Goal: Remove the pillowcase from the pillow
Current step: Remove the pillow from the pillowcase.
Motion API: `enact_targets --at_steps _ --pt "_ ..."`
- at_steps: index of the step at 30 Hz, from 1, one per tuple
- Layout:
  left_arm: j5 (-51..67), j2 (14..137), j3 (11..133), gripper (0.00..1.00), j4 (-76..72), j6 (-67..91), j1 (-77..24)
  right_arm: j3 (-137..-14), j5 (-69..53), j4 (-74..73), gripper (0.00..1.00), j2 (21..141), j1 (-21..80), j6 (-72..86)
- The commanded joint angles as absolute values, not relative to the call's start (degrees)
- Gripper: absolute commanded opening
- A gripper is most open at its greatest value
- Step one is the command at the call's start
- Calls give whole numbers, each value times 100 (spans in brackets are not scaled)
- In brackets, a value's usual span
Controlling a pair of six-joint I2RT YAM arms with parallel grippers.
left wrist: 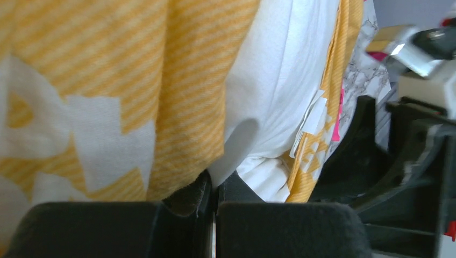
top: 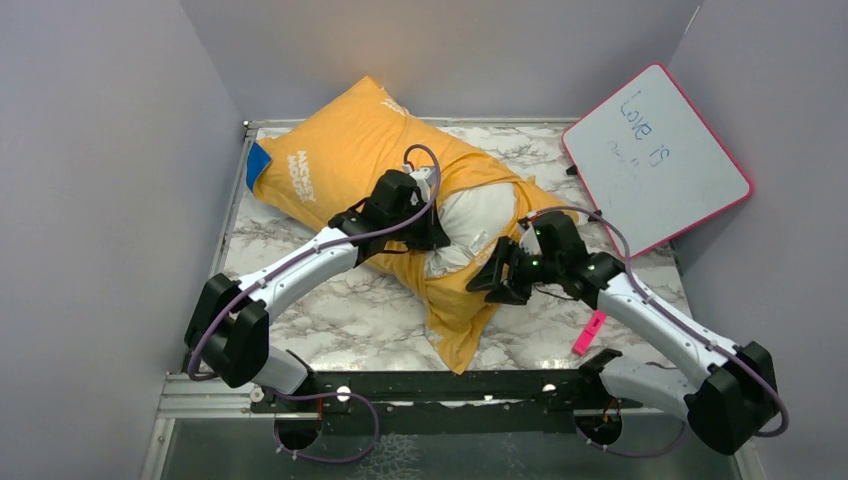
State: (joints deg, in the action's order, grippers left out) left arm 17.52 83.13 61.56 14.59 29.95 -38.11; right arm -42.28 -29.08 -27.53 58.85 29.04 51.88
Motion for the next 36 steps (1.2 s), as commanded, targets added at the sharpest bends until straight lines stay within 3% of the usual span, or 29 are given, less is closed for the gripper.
enact_targets --at_steps 1,14,17,20,21,29,36 --pt "1820 8395 6290 0 1354 2969 -3920 -4204 -2926 -1786 65 6347 3274 6378" --pt "1674 8246 5959 0 1274 3059 -4047 -4199 -1173 -2904 65 6104 3327 8513" --pt "1615 8221 5971 0 1288 3010 -4048 -4140 -1426 -2885 51 6315 3328 8445" --pt "1577 8254 6021 0 1322 2952 -4044 -4162 -1645 -3157 7 6472 3323 8040" --pt "1551 8272 6044 0 1335 2933 -4043 -4098 -1735 -3216 2 6449 3322 7893" --pt "1318 8593 6679 0 1513 2679 -4007 -2827 -2335 -3802 0 5354 3325 7369" --pt "1387 8497 7285 0 1905 2656 -3867 -2105 -1163 -3479 0 4810 3322 7359"
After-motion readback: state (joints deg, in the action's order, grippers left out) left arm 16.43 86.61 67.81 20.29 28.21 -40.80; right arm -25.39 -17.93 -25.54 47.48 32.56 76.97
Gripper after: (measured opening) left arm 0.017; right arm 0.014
